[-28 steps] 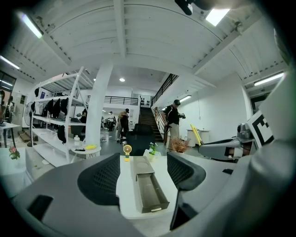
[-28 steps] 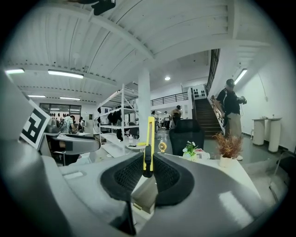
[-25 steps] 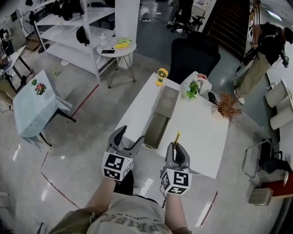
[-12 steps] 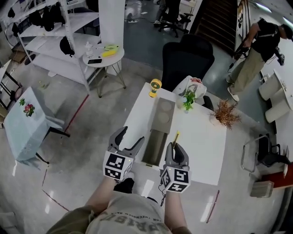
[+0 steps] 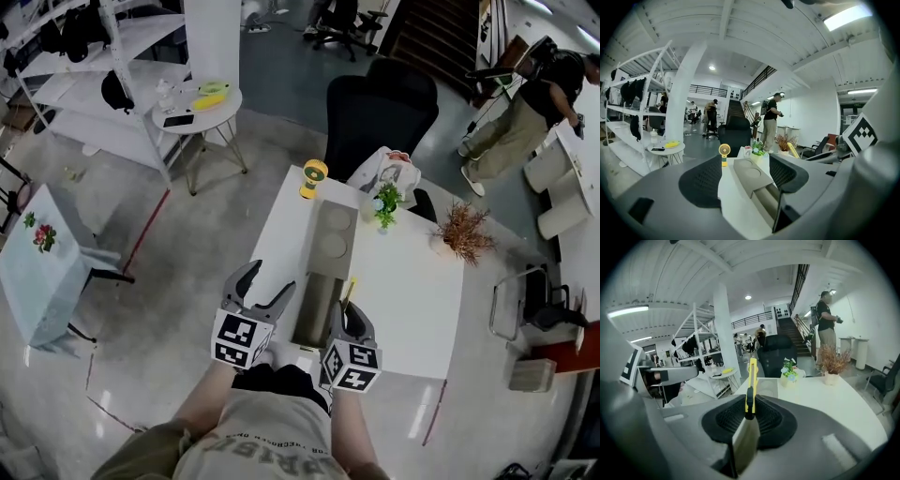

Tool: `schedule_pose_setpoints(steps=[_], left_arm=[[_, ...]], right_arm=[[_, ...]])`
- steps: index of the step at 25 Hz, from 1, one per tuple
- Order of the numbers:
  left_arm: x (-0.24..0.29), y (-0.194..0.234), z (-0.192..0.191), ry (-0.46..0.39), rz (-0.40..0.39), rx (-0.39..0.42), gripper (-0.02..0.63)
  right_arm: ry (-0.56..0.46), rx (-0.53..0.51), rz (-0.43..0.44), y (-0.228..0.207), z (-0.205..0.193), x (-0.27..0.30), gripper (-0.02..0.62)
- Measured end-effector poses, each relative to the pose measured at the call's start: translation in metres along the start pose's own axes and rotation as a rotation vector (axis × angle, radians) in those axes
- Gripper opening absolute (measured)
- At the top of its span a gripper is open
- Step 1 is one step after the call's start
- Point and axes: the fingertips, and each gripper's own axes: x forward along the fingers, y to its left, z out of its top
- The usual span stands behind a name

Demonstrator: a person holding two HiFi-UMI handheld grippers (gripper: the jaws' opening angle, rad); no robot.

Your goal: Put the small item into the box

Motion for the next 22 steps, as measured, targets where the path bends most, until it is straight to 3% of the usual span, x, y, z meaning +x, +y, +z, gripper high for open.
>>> schedule_pose_setpoints(steps=[7, 22], left_arm=[[0.017, 0.001, -0.020, 0.052, -0.003, -0.041, 0.304], [0.035, 0.014, -0.061, 0.137, 0.098, -0.129, 0.304]], right_arm=[[0.130, 0.031, -0.004, 0.001, -0.034, 0.023, 0.061], [0.464, 0.061, -0.022, -0.008, -0.130, 0.065, 0.061]])
